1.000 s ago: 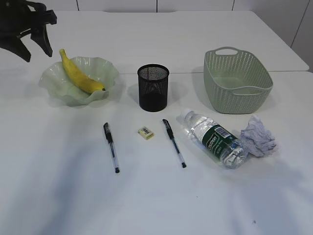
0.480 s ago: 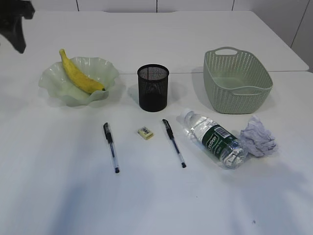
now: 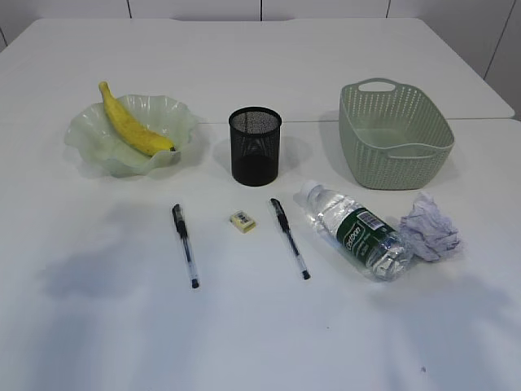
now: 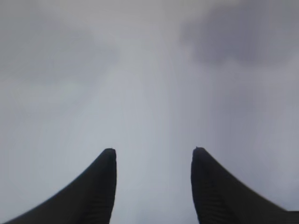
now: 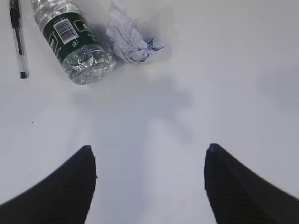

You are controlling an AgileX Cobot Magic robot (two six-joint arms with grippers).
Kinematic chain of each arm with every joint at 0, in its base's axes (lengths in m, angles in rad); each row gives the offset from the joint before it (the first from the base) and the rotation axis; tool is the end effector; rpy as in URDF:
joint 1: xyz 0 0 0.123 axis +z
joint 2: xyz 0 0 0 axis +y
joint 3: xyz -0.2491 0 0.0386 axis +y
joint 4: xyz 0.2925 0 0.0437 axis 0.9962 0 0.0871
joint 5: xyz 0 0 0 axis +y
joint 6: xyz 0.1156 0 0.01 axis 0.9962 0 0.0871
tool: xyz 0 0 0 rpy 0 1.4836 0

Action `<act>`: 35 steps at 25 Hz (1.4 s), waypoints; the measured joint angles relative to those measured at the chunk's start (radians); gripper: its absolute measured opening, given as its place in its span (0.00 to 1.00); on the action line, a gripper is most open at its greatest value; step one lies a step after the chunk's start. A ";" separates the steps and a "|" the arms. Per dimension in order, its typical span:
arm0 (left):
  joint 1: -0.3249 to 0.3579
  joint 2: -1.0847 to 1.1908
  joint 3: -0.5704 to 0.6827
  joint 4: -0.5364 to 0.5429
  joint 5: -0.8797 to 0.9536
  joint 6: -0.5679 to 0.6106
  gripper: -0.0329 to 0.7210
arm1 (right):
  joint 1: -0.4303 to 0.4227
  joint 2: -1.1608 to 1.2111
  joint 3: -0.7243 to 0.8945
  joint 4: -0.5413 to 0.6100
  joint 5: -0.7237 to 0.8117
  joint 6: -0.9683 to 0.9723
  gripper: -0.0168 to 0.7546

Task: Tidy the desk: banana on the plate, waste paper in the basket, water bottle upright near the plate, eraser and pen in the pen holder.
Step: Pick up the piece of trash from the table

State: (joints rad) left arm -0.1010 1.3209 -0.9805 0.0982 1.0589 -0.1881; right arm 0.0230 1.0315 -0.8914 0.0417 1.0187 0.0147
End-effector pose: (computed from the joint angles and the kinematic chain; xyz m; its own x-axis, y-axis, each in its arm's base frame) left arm 0.2953 -0.0200 0.2057 -0.9628 -0.0420 -0.2668 -0.0563 0.9974 0.0458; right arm 0.2562 0.0100 0.2572 -0.8784 0.0164 -0.4776 -0.0079 0.9988 0.0487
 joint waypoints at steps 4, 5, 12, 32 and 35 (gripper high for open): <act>0.000 -0.141 0.169 -0.019 -0.048 0.000 0.52 | 0.000 0.002 0.000 0.002 0.000 -0.004 0.71; 0.000 -0.172 0.195 -0.034 -0.058 0.000 0.52 | 0.000 0.011 -0.002 0.010 -0.005 -0.009 0.71; 0.000 -0.262 0.223 -0.086 -0.162 -0.011 0.51 | 0.000 0.172 -0.089 0.067 -0.013 -0.060 0.66; 0.200 -0.184 0.225 -0.053 -0.245 -0.097 0.51 | 0.018 0.716 -0.403 0.108 -0.005 -0.093 0.66; 0.201 -0.157 0.225 -0.076 -0.194 -0.020 0.51 | 0.045 0.761 -0.425 0.096 -0.027 -0.097 0.66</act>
State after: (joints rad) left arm 0.0998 1.1644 -0.7558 0.0219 0.8648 -0.2081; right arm 0.0677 1.7921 -1.3165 0.1377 0.9920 -0.0824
